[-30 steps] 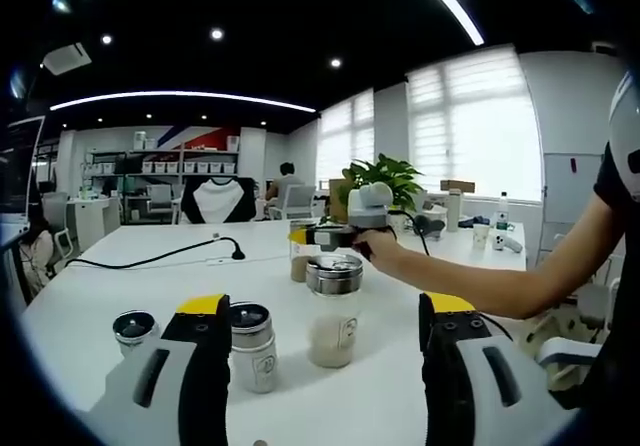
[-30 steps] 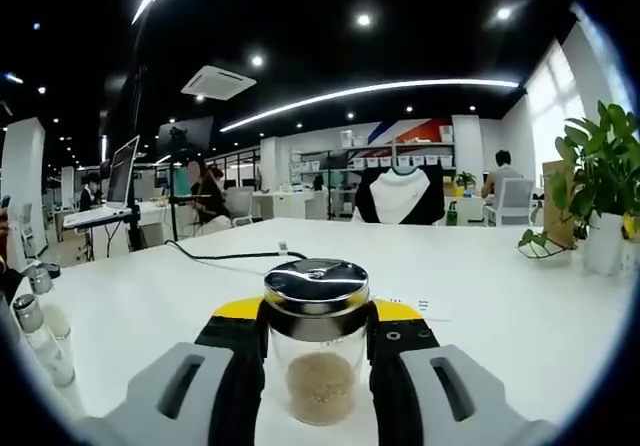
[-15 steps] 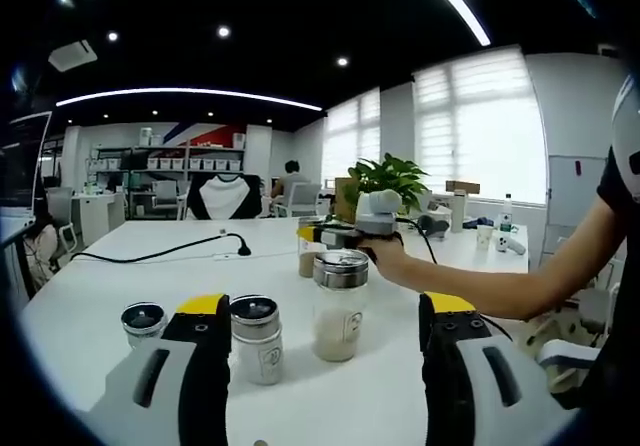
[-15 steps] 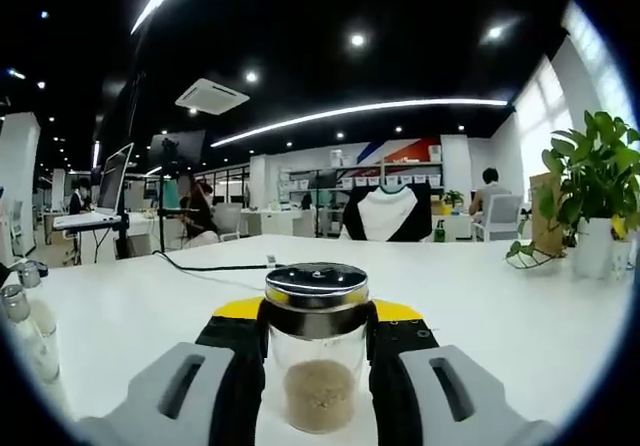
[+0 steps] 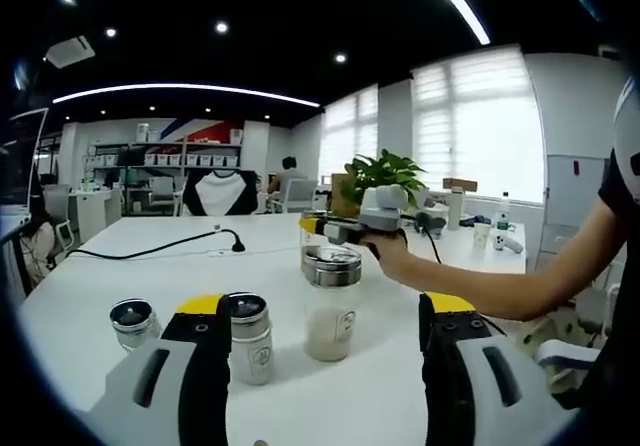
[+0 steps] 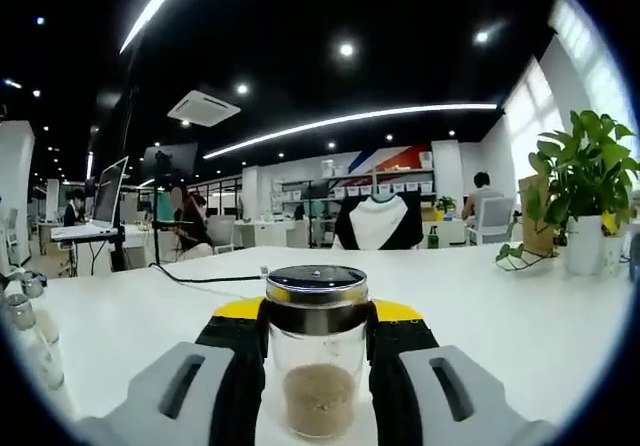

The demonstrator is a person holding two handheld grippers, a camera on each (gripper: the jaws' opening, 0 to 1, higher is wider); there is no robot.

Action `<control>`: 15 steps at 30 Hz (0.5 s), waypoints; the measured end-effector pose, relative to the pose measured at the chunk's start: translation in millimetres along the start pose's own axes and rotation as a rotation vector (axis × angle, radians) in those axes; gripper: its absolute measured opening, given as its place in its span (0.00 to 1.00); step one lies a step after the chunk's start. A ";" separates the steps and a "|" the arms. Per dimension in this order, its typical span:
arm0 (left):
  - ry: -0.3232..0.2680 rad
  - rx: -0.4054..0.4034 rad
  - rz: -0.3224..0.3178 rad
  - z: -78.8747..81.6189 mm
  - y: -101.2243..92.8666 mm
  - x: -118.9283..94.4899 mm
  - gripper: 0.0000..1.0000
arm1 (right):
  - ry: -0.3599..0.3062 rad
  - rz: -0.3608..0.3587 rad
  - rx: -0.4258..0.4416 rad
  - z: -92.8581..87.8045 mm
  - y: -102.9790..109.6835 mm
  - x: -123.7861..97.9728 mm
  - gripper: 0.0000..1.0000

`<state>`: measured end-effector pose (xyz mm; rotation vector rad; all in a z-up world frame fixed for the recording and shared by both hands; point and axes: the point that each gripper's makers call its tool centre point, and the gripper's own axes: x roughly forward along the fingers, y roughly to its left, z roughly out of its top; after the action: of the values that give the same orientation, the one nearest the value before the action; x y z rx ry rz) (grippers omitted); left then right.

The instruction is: Rotate the seasoning bottle until the label or dispensing opening points toward the visible target arrow and the bottle remains upright within the marked orientation range

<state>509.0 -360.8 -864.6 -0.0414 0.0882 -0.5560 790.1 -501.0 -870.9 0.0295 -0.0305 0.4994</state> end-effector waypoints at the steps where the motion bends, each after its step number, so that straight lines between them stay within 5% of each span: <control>1: 0.002 0.000 -0.001 -0.1 -0.3 0.2 0.81 | -0.005 0.000 0.003 1.7 -0.5 -1.0 0.36; 15: -0.006 0.003 -0.017 1.7 -9.2 0.1 0.81 | -0.047 0.009 -0.001 26.0 -1.0 -20.4 0.36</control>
<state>504.4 -368.6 -862.4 -0.0414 0.0810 -0.5728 772.1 -512.5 -845.6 0.0399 -0.0768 0.5079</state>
